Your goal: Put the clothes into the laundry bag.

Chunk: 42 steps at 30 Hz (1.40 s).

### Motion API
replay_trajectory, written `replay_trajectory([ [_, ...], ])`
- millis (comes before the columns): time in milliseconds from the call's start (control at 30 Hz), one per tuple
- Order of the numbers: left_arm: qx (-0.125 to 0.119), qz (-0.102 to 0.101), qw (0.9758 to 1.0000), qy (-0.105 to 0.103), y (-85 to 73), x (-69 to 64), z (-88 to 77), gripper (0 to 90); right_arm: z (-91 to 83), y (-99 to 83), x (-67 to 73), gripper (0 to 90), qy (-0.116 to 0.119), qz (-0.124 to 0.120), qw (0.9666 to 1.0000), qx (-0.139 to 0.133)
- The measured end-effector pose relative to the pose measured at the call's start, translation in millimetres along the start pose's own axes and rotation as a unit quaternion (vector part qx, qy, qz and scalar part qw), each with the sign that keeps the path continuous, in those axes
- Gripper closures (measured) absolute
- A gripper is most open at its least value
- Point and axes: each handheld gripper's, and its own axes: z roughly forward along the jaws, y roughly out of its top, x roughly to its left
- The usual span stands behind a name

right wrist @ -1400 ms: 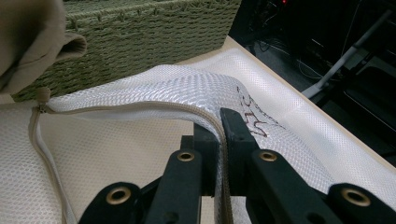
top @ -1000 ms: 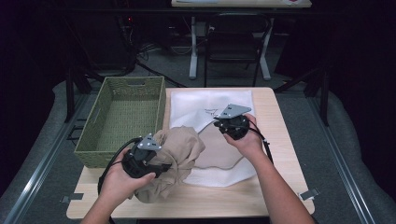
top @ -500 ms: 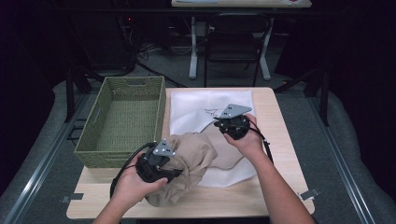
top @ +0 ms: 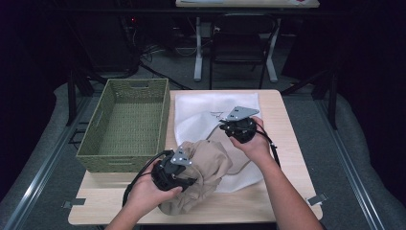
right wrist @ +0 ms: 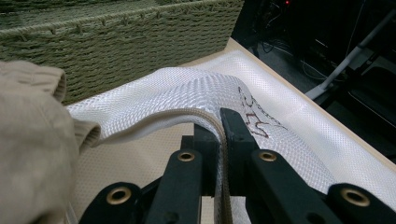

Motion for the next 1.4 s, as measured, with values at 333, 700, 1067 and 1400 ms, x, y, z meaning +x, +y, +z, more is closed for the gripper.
replay_trajectory([
  [333, 0.012, 0.020, 0.9997, 0.001, 8.1, -7.7, 12.2, 62.6, -0.7, 0.1, -0.5, 86.2, 0.000, 0.002, 1.0000, -0.001],
  [700, 0.012, 0.037, 0.9992, -0.012, 16.0, -17.0, 21.6, 62.7, 0.1, 0.3, 0.3, 86.3, 0.001, -0.001, 1.0000, -0.001],
  [1067, 0.017, 0.049, 0.9984, -0.021, 22.2, -22.5, 33.8, 62.7, -0.3, 0.3, 0.0, 86.3, 0.003, 0.001, 1.0000, -0.002],
  [1400, 0.021, 0.052, 0.9982, -0.022, 27.1, -21.2, 44.4, 62.7, -0.6, 0.4, 0.1, 86.2, 0.003, 0.001, 1.0000, -0.003],
])
